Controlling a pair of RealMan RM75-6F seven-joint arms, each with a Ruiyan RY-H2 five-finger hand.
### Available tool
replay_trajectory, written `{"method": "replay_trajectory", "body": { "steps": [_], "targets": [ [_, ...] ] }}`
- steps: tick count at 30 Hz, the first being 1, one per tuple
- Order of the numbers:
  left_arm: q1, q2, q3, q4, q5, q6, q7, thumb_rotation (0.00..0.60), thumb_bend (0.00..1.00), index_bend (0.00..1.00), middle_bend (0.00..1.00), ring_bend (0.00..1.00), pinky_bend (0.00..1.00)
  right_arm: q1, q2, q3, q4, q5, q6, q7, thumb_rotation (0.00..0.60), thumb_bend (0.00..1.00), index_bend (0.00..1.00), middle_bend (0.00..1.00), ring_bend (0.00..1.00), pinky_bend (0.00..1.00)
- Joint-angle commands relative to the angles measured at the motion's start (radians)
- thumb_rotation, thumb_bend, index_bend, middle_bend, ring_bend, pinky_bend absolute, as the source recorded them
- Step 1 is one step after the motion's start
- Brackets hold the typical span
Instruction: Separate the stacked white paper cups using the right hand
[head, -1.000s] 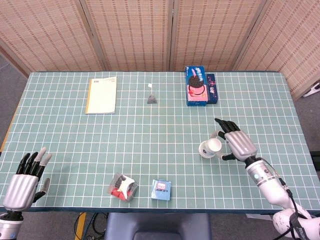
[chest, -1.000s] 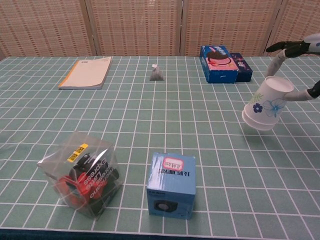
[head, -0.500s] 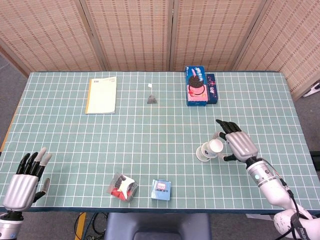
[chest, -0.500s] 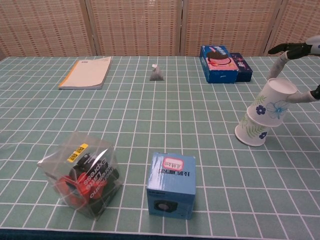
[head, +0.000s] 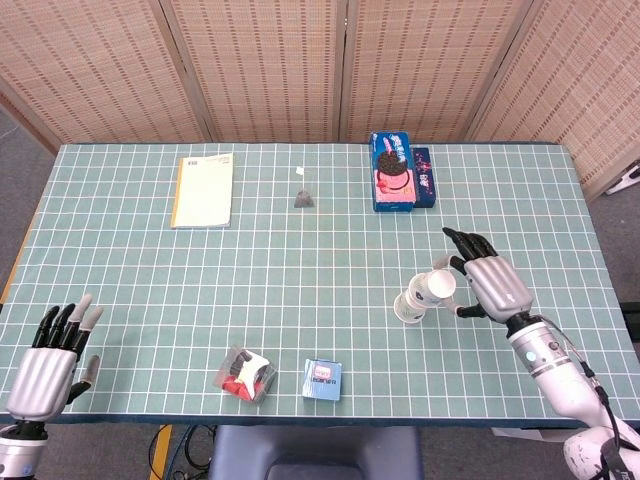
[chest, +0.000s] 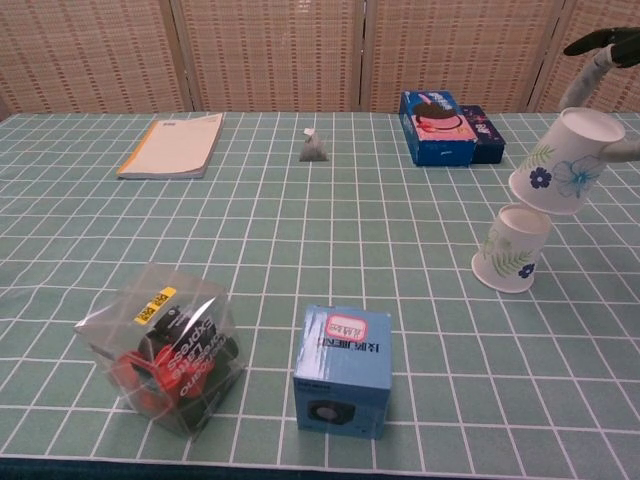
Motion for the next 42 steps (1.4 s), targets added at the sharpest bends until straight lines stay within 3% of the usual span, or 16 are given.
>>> {"method": "replay_trajectory", "body": {
  "steps": [1, 8, 17, 26, 42],
  "targets": [
    [-0.001, -0.002, -0.002, 0.002, -0.004, -0.002, 0.003, 0.6, 0.5, 0.0, 0.0, 0.0, 0.0, -0.017, 0.026, 0.002, -0.015, -0.015, 0.018, 0.023, 0.6, 0.3, 0.38, 0.0, 0.0, 0.0],
    [-0.003, -0.007, -0.005, 0.003, -0.014, -0.009, 0.013, 0.6, 0.5, 0.0, 0.0, 0.0, 0.0, -0.05, 0.06, -0.019, 0.014, -0.038, 0.02, 0.078, 0.6, 0.3, 0.38, 0.0, 0.0, 0.0],
    [-0.006, -0.015, -0.008, 0.003, -0.027, -0.019, 0.032, 0.6, 0.5, 0.0, 0.0, 0.0, 0.0, -0.092, 0.032, -0.064, 0.129, -0.103, 0.018, 0.181, 0.6, 0.3, 0.38, 0.0, 0.0, 0.0],
    [-0.007, -0.016, -0.007, 0.001, -0.029, -0.021, 0.033, 0.6, 0.5, 0.0, 0.0, 0.0, 0.0, -0.074, -0.059, -0.066, 0.311, -0.094, -0.061, 0.303, 0.6, 0.3, 0.38, 0.0, 0.0, 0.0],
    [-0.002, -0.004, -0.005, -0.005, -0.023, -0.006, 0.013, 0.6, 0.5, 0.0, 0.0, 0.0, 0.0, -0.024, -0.201, -0.063, 0.479, -0.094, -0.153, 0.348, 0.6, 0.3, 0.38, 0.0, 0.0, 0.0]
  ]
}}
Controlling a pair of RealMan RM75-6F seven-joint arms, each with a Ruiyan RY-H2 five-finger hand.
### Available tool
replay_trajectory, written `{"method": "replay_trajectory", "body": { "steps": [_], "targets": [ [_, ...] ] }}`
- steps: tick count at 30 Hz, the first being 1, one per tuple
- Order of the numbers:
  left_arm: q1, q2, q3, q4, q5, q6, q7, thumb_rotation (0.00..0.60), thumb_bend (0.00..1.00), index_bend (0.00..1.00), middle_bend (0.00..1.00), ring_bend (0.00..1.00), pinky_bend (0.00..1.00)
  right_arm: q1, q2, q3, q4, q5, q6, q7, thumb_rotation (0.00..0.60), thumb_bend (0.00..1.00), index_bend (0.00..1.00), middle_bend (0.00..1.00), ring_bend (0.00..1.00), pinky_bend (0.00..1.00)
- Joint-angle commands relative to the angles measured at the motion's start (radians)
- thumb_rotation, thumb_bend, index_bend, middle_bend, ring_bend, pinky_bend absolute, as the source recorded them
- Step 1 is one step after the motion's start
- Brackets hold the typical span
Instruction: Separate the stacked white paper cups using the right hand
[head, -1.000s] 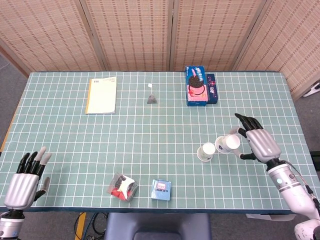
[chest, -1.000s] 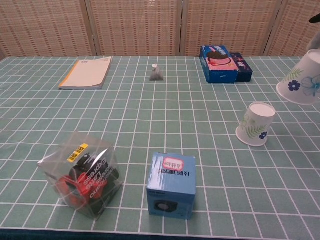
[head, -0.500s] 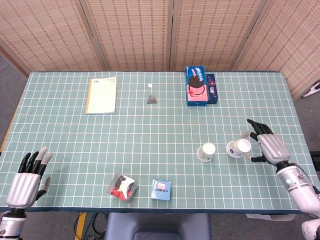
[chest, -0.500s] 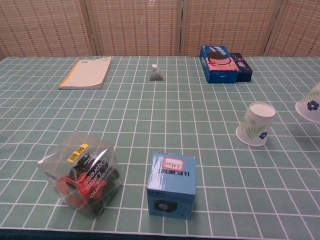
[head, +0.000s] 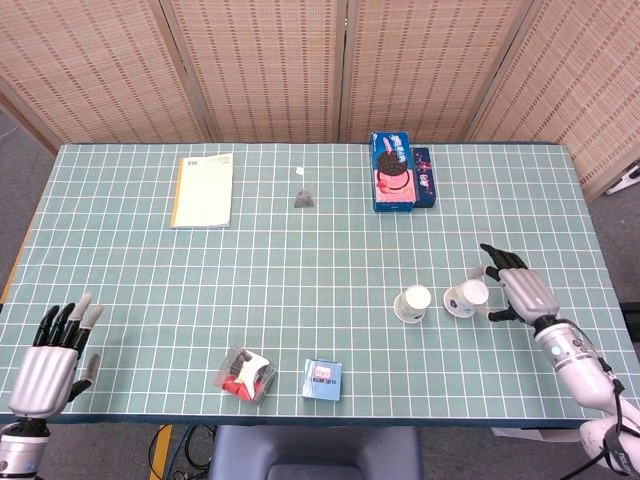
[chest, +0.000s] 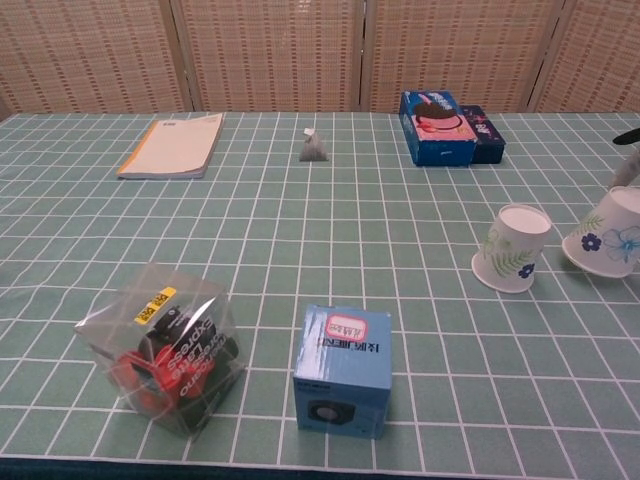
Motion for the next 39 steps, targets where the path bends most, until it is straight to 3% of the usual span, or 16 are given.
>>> {"method": "replay_trajectory", "body": {
  "steps": [1, 11, 20, 26, 30, 34, 39],
  "targets": [
    [0.002, 0.003, 0.0, -0.001, 0.001, 0.005, -0.006, 0.6, 0.5, 0.0, 0.0, 0.0, 0.0, 0.012, -0.021, 0.001, 0.021, 0.005, -0.02, 0.0, 0.6, 0.3, 0.38, 0.0, 0.0, 0.0],
    [0.004, 0.009, 0.001, -0.002, 0.008, 0.011, -0.017, 0.6, 0.5, 0.0, 0.0, 0.0, 0.0, 0.027, -0.042, -0.003, 0.041, 0.023, -0.058, -0.023, 0.6, 0.29, 0.38, 0.0, 0.0, 0.0],
    [0.003, 0.004, 0.001, 0.0, 0.009, 0.009, -0.011, 0.6, 0.5, 0.0, 0.0, 0.0, 0.0, 0.014, 0.025, -0.001, -0.039, 0.018, -0.036, -0.031, 0.6, 0.25, 0.09, 0.0, 0.0, 0.0],
    [0.005, 0.003, 0.002, -0.002, 0.011, 0.013, -0.006, 0.6, 0.5, 0.0, 0.0, 0.0, 0.0, 0.003, 0.075, 0.001, -0.104, 0.008, -0.012, -0.028, 0.6, 0.24, 0.06, 0.0, 0.0, 0.0],
    [0.005, 0.003, 0.0, 0.0, 0.007, 0.011, -0.008, 0.6, 0.5, 0.0, 0.0, 0.0, 0.0, -0.026, 0.127, 0.002, -0.171, -0.044, 0.062, -0.003, 0.6, 0.22, 0.05, 0.0, 0.0, 0.0],
    [0.003, 0.003, -0.002, 0.0, 0.003, 0.008, -0.008, 0.6, 0.5, 0.0, 0.0, 0.0, 0.0, -0.102, 0.187, -0.024, -0.243, -0.13, 0.214, -0.032, 0.6, 0.22, 0.05, 0.0, 0.0, 0.0],
    [-0.003, 0.001, -0.004, 0.001, -0.009, -0.009, -0.004, 0.6, 0.5, 0.0, 0.0, 0.0, 0.0, -0.227, 0.158, -0.077, -0.219, -0.227, 0.427, -0.147, 0.6, 0.22, 0.05, 0.0, 0.0, 0.0]
  ]
}}
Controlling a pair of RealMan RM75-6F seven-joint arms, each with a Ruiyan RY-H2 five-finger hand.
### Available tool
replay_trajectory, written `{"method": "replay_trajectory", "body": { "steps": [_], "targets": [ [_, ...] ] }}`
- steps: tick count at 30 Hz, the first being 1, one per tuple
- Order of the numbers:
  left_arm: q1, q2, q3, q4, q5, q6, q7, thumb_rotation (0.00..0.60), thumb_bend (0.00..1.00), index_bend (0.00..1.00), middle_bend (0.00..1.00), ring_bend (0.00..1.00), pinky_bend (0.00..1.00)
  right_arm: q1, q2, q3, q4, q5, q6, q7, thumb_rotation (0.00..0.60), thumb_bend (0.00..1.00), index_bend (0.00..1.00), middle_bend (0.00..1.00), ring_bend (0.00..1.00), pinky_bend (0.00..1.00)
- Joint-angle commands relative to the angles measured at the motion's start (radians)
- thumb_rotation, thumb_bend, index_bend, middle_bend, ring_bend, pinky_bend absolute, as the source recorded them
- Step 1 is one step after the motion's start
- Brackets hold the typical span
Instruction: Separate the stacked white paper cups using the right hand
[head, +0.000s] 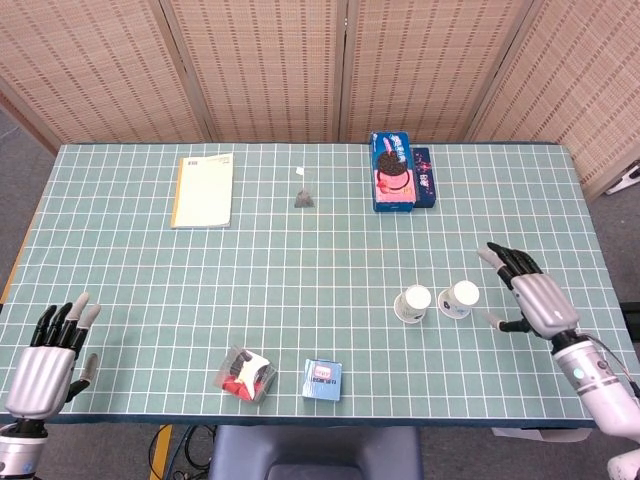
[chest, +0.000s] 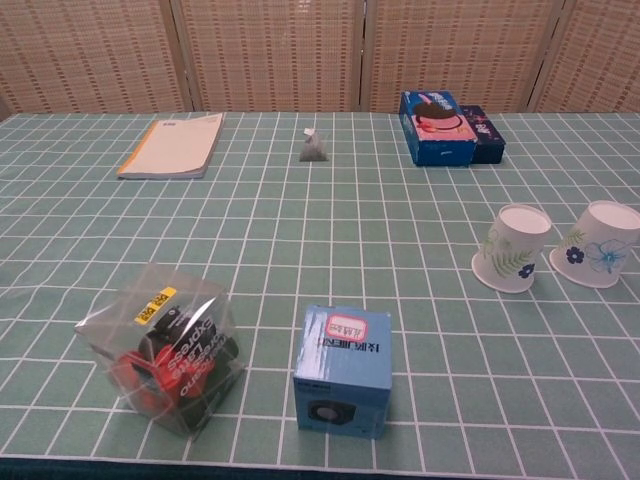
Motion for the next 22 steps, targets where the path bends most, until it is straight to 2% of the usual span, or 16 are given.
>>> {"method": "replay_trajectory", "body": {
  "steps": [1, 6, 9, 22],
  "targets": [
    [-0.005, -0.002, -0.002, 0.002, -0.008, -0.012, 0.002, 0.6, 0.5, 0.0, 0.0, 0.0, 0.0, -0.131, -0.025, -0.052, 0.02, -0.099, 0.203, -0.115, 0.6, 0.22, 0.05, 0.0, 0.0, 0.0],
    [-0.012, -0.001, -0.004, 0.004, -0.013, -0.025, -0.001, 0.6, 0.5, 0.0, 0.0, 0.0, 0.0, -0.233, -0.129, -0.079, 0.152, -0.144, 0.364, -0.125, 0.6, 0.22, 0.05, 0.0, 0.0, 0.0],
    [-0.015, -0.002, -0.003, 0.004, -0.012, -0.028, -0.001, 0.6, 0.5, 0.0, 0.0, 0.0, 0.0, -0.264, -0.169, -0.078, 0.217, -0.147, 0.412, -0.112, 0.6, 0.22, 0.05, 0.0, 0.0, 0.0],
    [-0.034, -0.007, -0.009, 0.016, -0.032, -0.06, 0.004, 0.6, 0.5, 0.0, 0.0, 0.0, 0.0, -0.275, -0.185, -0.067, 0.239, -0.131, 0.391, -0.121, 0.6, 0.22, 0.05, 0.0, 0.0, 0.0]
  ]
}}
